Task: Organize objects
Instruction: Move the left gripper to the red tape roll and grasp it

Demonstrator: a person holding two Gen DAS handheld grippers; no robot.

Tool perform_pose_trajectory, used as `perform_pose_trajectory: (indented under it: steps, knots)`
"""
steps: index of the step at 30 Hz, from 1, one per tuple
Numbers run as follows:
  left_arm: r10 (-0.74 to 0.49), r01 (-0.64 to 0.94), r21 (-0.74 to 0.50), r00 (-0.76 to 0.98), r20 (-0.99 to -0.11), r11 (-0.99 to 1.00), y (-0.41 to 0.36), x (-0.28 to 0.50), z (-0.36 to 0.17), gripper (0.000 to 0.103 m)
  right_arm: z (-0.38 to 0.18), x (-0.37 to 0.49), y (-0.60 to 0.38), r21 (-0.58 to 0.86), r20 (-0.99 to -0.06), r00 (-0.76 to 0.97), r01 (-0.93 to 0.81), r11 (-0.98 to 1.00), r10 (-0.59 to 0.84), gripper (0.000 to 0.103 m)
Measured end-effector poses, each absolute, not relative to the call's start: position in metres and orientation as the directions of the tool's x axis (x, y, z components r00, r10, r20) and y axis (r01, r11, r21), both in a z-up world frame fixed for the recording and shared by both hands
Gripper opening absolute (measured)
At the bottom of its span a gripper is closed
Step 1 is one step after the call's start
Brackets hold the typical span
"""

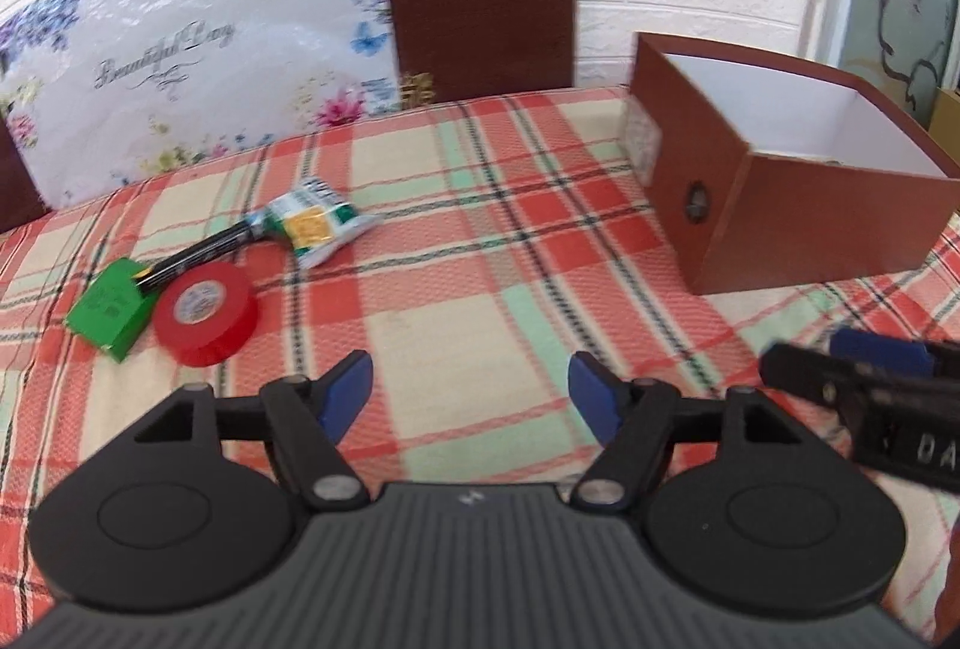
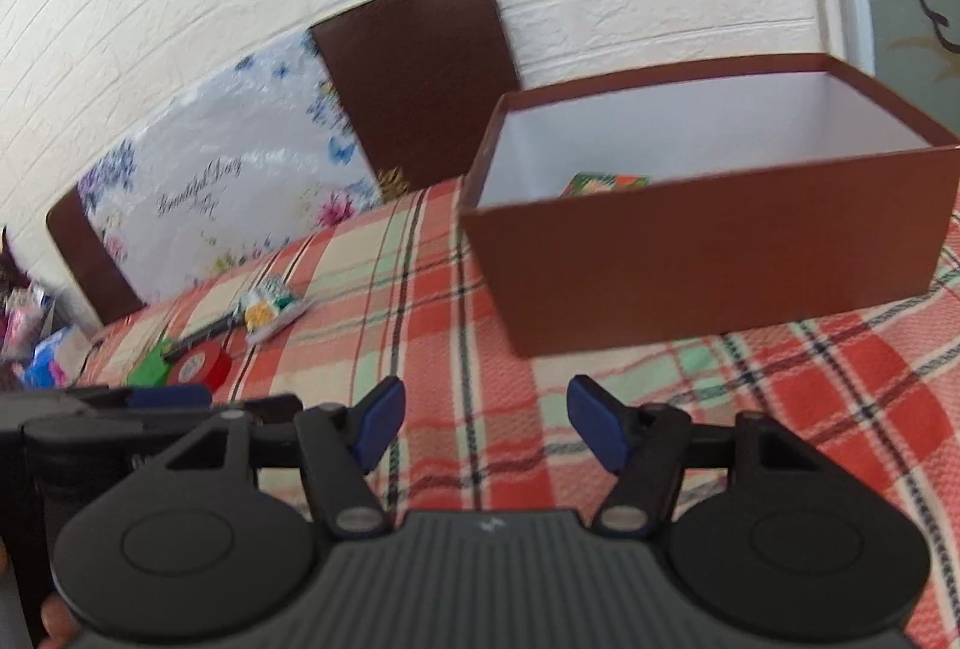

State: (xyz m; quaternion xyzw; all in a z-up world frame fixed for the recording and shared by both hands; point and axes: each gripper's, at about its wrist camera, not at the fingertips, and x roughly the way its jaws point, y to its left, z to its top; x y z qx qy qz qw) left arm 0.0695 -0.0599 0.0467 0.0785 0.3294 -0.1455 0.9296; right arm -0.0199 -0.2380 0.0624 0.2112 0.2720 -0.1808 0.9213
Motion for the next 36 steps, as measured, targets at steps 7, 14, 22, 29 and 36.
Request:
perform_pose_trajectory:
  steps: [7,14,22,29,36]
  knots:
    - [-0.031,0.012,-0.033,0.739,-0.673,0.999,0.046,0.129,0.036,0.052,0.028,0.0,-0.202,0.154,-0.629,0.752,0.368,0.917,-0.196,0.062]
    - [-0.027,-0.097,-0.135,0.707,-0.707,0.986,0.081,0.167,0.028,0.047,0.011,0.001,-0.191,0.082,-0.619,0.757,0.326,0.942,-0.209,0.076]
    - [-0.047,-0.104,-0.159,0.678,-0.734,0.982,0.072,0.188,0.015,0.045,0.007,0.001,-0.191,0.099,-0.606,0.773,0.306,0.947,-0.187,0.082]
    - [-0.137,0.025,-0.161,0.663,-0.736,0.987,0.053,0.149,0.015,0.028,0.007,0.002,-0.191,0.107,-0.602,0.777,0.305,0.946,-0.183,0.084]
    - [-0.345,0.284,-0.215,0.57,-0.746,0.934,0.001,0.071,0.01,0.028,0.011,-0.001,-0.165,0.035,-0.594,0.8,0.125,0.992,-0.08,0.08]
